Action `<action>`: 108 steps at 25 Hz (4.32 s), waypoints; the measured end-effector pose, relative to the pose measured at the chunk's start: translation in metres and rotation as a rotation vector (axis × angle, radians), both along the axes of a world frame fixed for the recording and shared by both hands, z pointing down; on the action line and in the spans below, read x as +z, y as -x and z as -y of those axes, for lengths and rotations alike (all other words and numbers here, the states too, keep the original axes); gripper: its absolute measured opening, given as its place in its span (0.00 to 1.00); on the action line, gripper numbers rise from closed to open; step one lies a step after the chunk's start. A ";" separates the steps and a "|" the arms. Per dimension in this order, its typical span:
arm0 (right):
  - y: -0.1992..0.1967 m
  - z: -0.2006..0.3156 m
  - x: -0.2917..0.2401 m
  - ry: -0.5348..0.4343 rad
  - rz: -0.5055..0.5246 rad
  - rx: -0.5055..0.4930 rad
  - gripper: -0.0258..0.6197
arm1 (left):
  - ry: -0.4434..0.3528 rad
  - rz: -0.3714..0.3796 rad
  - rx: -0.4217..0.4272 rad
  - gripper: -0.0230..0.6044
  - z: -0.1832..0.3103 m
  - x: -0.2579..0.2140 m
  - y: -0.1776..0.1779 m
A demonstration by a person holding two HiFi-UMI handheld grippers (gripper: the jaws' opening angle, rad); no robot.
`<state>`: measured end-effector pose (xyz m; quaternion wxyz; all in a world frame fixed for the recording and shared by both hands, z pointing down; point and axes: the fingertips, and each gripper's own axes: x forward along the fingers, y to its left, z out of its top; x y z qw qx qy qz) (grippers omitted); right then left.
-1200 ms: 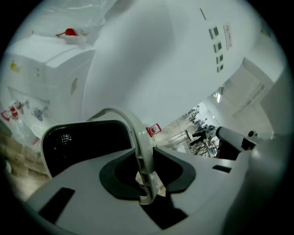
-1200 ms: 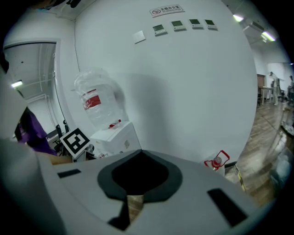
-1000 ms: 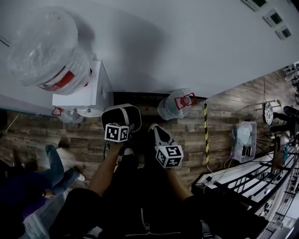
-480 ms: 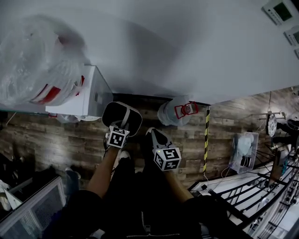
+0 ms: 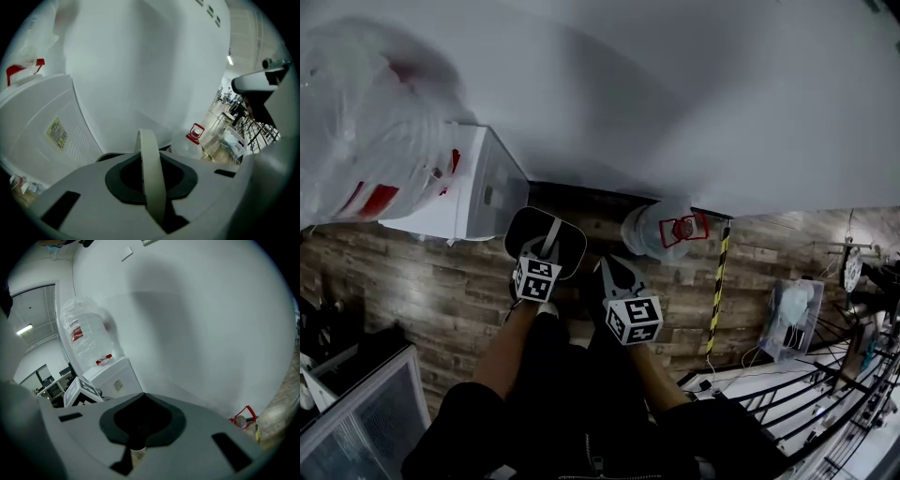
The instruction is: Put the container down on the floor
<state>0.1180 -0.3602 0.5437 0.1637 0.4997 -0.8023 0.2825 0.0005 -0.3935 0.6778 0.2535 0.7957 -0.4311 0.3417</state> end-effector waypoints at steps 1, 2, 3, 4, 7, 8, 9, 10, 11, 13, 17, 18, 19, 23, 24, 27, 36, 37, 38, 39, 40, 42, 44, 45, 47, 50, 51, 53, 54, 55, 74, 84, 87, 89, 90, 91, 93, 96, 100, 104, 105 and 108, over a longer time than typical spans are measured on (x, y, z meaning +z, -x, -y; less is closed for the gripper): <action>0.002 0.003 0.006 -0.004 0.000 -0.008 0.06 | 0.001 0.002 -0.002 0.12 0.001 0.008 -0.001; 0.004 0.007 0.013 -0.008 0.000 -0.015 0.06 | 0.002 0.004 -0.005 0.12 0.003 0.017 -0.001; 0.006 0.010 0.020 -0.012 0.001 -0.021 0.06 | 0.002 0.007 -0.007 0.12 0.006 0.026 -0.002; 0.008 0.014 0.027 -0.015 0.004 -0.027 0.06 | 0.000 0.011 -0.010 0.12 0.009 0.034 -0.002; 0.016 0.023 0.045 -0.029 0.015 -0.052 0.06 | 0.000 0.016 -0.036 0.12 0.020 0.058 0.003; 0.015 0.026 0.051 -0.034 0.014 -0.063 0.06 | 0.005 0.011 -0.049 0.12 0.023 0.067 0.003; 0.012 0.028 0.056 -0.038 0.008 -0.072 0.06 | 0.012 0.001 -0.060 0.12 0.027 0.077 -0.002; 0.008 0.032 0.062 -0.044 0.000 -0.077 0.06 | 0.019 -0.011 -0.067 0.12 0.032 0.085 -0.007; 0.006 0.035 0.068 -0.051 -0.005 -0.080 0.06 | 0.024 -0.018 -0.072 0.12 0.037 0.092 -0.010; 0.010 0.041 0.083 -0.063 0.001 -0.088 0.06 | 0.025 -0.019 -0.086 0.12 0.044 0.107 -0.005; 0.018 0.056 0.119 -0.091 0.012 -0.109 0.06 | 0.027 -0.032 -0.124 0.12 0.055 0.145 0.007; 0.020 0.060 0.128 -0.100 0.011 -0.116 0.06 | 0.030 -0.041 -0.132 0.12 0.056 0.155 0.008; 0.021 0.063 0.135 -0.112 0.010 -0.123 0.06 | 0.030 -0.050 -0.139 0.12 0.058 0.164 0.009; 0.027 0.081 0.162 -0.172 -0.003 -0.163 0.06 | 0.017 -0.061 -0.160 0.12 0.072 0.190 0.011; 0.028 0.087 0.170 -0.181 -0.006 -0.176 0.06 | 0.016 -0.061 -0.169 0.12 0.076 0.198 0.013; 0.032 0.101 0.192 -0.205 -0.016 -0.203 0.06 | 0.011 -0.060 -0.188 0.12 0.085 0.227 0.017; 0.058 0.135 0.241 -0.321 -0.037 -0.274 0.06 | -0.052 -0.056 -0.199 0.12 0.120 0.289 0.032; 0.061 0.138 0.247 -0.328 -0.034 -0.283 0.06 | -0.052 -0.068 -0.207 0.12 0.124 0.295 0.033; 0.065 0.139 0.253 -0.330 -0.030 -0.295 0.06 | -0.051 -0.084 -0.216 0.12 0.128 0.301 0.033; 0.070 0.140 0.261 -0.329 -0.029 -0.312 0.06 | -0.050 -0.097 -0.223 0.12 0.130 0.308 0.033; 0.076 0.140 0.269 -0.326 -0.029 -0.329 0.06 | -0.049 -0.103 -0.228 0.12 0.132 0.313 0.034; 0.083 0.144 0.281 -0.318 -0.024 -0.345 0.06 | -0.046 -0.106 -0.234 0.12 0.136 0.324 0.035; 0.087 0.151 0.286 -0.326 -0.022 -0.343 0.06 | -0.045 -0.111 -0.237 0.12 0.141 0.333 0.035; 0.088 0.155 0.287 -0.333 -0.025 -0.343 0.06 | -0.044 -0.117 -0.238 0.12 0.143 0.339 0.035; 0.090 0.159 0.293 -0.340 -0.035 -0.349 0.06 | -0.036 -0.130 -0.242 0.12 0.146 0.351 0.035; 0.093 0.161 0.306 -0.348 -0.049 -0.371 0.06 | -0.030 -0.141 -0.237 0.12 0.149 0.363 0.036; 0.093 0.161 0.310 -0.352 -0.053 -0.374 0.06 | -0.029 -0.149 -0.240 0.12 0.150 0.366 0.037; 0.093 0.160 0.317 -0.361 -0.057 -0.372 0.06 | -0.032 -0.175 -0.256 0.12 0.155 0.372 0.039; 0.093 0.159 0.319 -0.363 -0.057 -0.369 0.06 | -0.032 -0.191 -0.260 0.12 0.157 0.374 0.038; 0.093 0.158 0.321 -0.364 -0.057 -0.366 0.06 | -0.030 -0.200 -0.258 0.12 0.160 0.374 0.037; 0.094 0.150 0.296 -0.380 -0.011 -0.299 0.06 | -0.017 -0.142 -0.239 0.13 0.175 0.382 0.067; 0.110 0.143 0.295 -0.393 -0.028 -0.335 0.06 | -0.180 -0.017 -0.242 0.32 0.157 0.371 0.090; 0.112 0.142 0.297 -0.394 -0.036 -0.345 0.06 | -0.233 0.014 -0.237 0.32 0.149 0.363 0.097; 0.112 0.142 0.298 -0.392 -0.040 -0.350 0.06 | -0.257 0.024 -0.238 0.32 0.142 0.359 0.101; 0.113 0.142 0.299 -0.391 -0.042 -0.353 0.06 | -0.268 0.027 -0.244 0.32 0.139 0.356 0.104; 0.114 0.142 0.300 -0.392 -0.043 -0.356 0.06 | -0.278 0.027 -0.252 0.32 0.136 0.353 0.108; 0.117 0.142 0.299 -0.393 -0.043 -0.362 0.06 | -0.294 0.020 -0.269 0.32 0.132 0.350 0.114; 0.122 0.141 0.299 -0.397 -0.044 -0.372 0.06 | -0.312 0.016 -0.281 0.32 0.128 0.344 0.119; 0.128 0.138 0.299 -0.407 -0.071 -0.388 0.06 | -0.360 0.007 -0.276 0.25 0.126 0.336 0.119; 0.127 0.135 0.298 -0.390 -0.061 -0.375 0.06 | -0.422 -0.049 -0.259 0.08 0.124 0.316 0.109; 0.127 0.134 0.299 -0.382 -0.065 -0.372 0.06 | -0.436 -0.066 -0.251 0.06 0.124 0.312 0.105; 0.126 0.131 0.307 -0.332 -0.082 -0.383 0.05 | -0.465 -0.100 -0.229 0.06 0.125 0.301 0.093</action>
